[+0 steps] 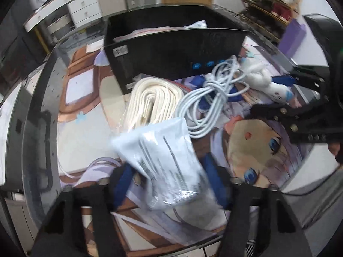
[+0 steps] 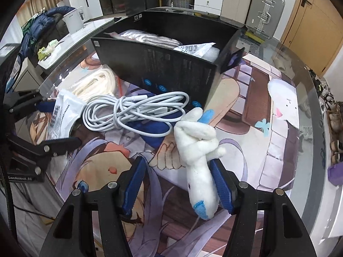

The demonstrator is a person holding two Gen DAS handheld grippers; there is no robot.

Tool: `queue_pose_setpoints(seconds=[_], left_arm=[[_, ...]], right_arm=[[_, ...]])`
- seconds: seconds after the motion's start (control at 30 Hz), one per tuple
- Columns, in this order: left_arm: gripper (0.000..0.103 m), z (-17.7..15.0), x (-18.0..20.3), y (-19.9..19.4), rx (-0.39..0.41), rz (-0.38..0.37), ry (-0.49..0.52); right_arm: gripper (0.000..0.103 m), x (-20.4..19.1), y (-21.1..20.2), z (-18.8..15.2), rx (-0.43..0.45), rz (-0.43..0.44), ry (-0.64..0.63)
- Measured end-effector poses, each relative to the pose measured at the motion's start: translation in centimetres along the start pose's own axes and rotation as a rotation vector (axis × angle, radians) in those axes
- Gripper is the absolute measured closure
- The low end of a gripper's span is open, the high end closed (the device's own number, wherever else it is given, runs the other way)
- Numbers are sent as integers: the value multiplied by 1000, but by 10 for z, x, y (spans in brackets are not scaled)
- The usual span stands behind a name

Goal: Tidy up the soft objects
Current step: 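Grasp white plush toy with right tool while left tool grasps white sachet, then carry plush toy with right tool while left tool carries sachet over box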

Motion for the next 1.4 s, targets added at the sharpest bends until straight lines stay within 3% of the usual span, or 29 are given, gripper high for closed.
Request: queue_pose_setpoints(seconds=[0.1, 0.33, 0.67, 1.07, 1.4], left_arm=[[63, 3, 5, -4, 7, -61, 16], [72, 5, 4, -15, 21, -53, 53], [75, 10, 22, -30, 65, -54, 133], [75, 29, 19, -71, 198, 9, 157], [75, 55, 1, -110, 345, 102, 160]], right_arm=[[43, 0, -1, -2, -4, 17, 5], [78, 3, -7, -7, -16, -16, -26], [81, -20, -37, -10, 20, 18, -61], [81, -61, -81, -10, 114, 72, -91], [81, -76, -144, 26, 321, 94, -65]])
Point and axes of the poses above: each gripper's, at about its wrist camera, not at the fingertips, and y roughly the way its jaws point, x to its right, z to its top, the point moved 9 cm from there along y, roughly the way its jaws point, and after that the axes turned 12 degrees about y, right-handed, at the moved point
